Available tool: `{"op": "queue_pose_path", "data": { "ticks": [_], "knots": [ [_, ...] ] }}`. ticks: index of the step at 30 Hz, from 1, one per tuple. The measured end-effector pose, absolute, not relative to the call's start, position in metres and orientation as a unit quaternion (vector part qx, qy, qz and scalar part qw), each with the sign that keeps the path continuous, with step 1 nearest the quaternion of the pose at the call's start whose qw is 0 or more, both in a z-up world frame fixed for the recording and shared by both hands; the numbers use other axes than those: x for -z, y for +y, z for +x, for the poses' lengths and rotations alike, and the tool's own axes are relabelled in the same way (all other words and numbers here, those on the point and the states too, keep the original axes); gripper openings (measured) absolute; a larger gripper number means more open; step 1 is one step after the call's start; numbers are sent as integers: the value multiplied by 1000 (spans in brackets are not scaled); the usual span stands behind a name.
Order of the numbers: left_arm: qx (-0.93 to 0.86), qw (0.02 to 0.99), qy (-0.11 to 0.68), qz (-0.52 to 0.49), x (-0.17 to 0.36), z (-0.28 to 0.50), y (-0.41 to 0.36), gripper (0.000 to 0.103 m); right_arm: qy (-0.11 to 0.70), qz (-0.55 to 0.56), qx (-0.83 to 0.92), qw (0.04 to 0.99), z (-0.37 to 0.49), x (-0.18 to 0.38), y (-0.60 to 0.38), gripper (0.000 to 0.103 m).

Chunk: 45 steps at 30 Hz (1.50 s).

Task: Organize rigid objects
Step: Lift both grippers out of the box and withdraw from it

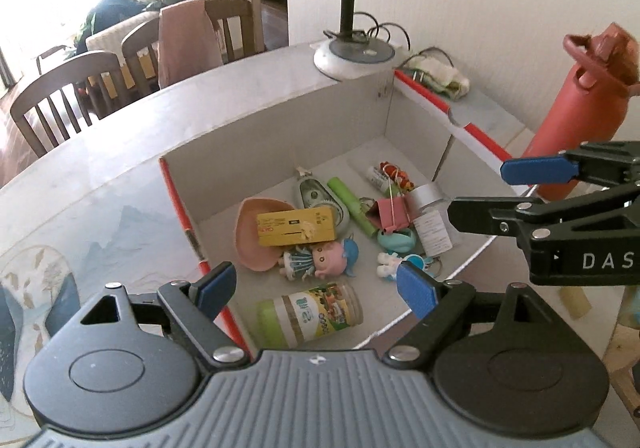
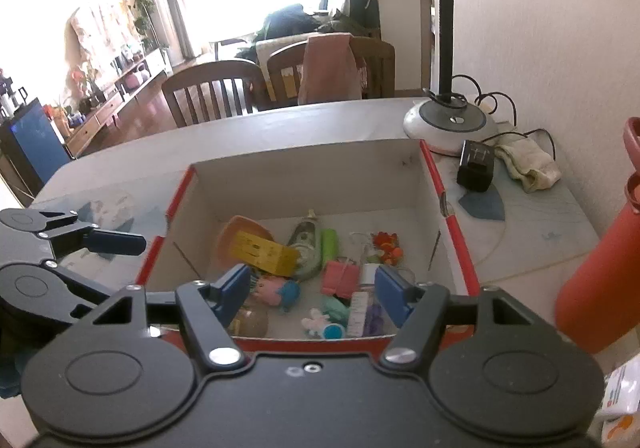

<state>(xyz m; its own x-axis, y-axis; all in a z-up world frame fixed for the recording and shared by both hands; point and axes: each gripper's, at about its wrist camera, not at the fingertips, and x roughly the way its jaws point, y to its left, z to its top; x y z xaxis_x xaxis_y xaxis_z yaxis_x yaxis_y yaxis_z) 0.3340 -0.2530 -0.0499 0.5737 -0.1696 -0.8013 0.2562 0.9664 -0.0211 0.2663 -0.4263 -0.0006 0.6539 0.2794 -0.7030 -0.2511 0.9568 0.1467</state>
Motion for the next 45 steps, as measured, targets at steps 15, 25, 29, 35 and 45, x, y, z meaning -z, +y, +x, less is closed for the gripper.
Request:
{"op": "queue_pose_path", "data": {
  "ticks": [15, 25, 29, 35, 45],
  "knots": [
    [123, 907, 403, 22, 19, 291, -219, 88, 331, 40, -156, 930, 214, -28, -407, 94],
    [127, 919, 372, -3, 2, 265, -198, 102, 295, 49, -152, 942, 180, -38, -397, 102],
    [133, 924, 359, 1, -3, 254, -197, 102, 293, 57, -143, 944, 170, -39, -396, 102],
    [145, 930, 338, 0, -13, 239, -195, 102, 287, 68, -135, 946, 157, -43, -398, 102],
    [160, 932, 326, 1, -17, 228, -194, 102, 287, 69, -132, 946, 145, -45, -392, 102]
  ]
}}
